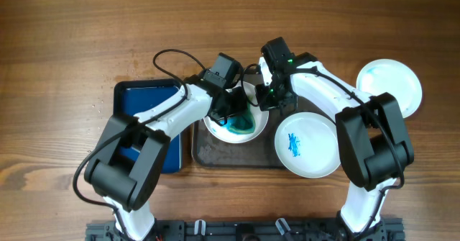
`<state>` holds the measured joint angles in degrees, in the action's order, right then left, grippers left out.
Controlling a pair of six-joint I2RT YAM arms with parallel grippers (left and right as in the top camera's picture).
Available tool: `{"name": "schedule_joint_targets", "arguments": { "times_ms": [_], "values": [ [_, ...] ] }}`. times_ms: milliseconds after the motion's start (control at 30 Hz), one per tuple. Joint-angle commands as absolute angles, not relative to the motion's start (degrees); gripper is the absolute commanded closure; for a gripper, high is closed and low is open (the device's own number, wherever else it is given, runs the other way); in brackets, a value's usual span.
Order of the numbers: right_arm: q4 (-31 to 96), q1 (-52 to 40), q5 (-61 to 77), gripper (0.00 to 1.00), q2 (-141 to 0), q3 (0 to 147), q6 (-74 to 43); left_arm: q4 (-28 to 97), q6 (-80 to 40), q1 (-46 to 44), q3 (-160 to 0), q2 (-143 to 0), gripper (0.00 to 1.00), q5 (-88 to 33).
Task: Clean dirty plates on tray and stack at the side
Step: 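Carry the sponge with the left gripper onto the held plate, then scrub the plate surface with the sponge in the left gripper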
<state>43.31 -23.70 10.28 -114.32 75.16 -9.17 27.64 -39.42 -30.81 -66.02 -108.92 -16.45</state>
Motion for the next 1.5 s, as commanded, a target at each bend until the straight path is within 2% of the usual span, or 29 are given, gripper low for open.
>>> {"name": "schedule_joint_targets", "arguments": {
  "times_ms": [0,133,300,467,567,700,833,1033,1300,1467],
  "values": [
    [44.05,-24.03,10.37,0.96,-116.03,74.50,-9.21,30.57,-40.86,-29.50,-66.02,-114.15,0.96,-9.19],
    [44.21,-24.03,10.37,0.96,-116.03,74.50,-9.21,40.71,-44.10,-26.39,-66.02,-114.13,0.96,5.26],
    [44.16,-24.03,10.35,0.96,-116.03,74.50,-9.30,47.68,-44.12,-21.43,-66.02,-114.13,0.96,10.72],
    [43.81,-24.03,10.33,0.96,-116.03,74.50,-10.52,52.27,-48.03,-22.50,-66.02,-114.13,0.96,20.78],
    [43.79,-24.03,10.33,0.96,-116.03,74.50,-10.52,52.51,-46.70,-23.55,-66.02,-114.13,0.96,21.54],
    [43.77,-24.03,10.33,0.96,-116.03,74.50,-10.66,46.57,-28.18,-26.96,-66.02,-114.13,0.96,5.65],
    [43.81,-24.03,10.33,0.96,-116.03,74.50,-10.68,42.39,-19.16,-31.46,-66.02,-114.13,0.96,-7.11],
    [44.03,-24.03,10.28,0.96,-116.03,74.50,-10.70,35.09,-16.88,-33.82,-66.02,-114.13,0.96,-22.59],
    [44.18,-24.03,10.28,0.95,-116.03,74.50,-10.72,30.26,-16.67,-33.95,-66.02,-114.13,0.96,-33.01],
    [44.23,-24.03,10.33,0.96,-116.03,74.50,-10.74,25.80,-17.28,-35.20,-66.02,-114.13,0.96,-34.92]
  ]
}}
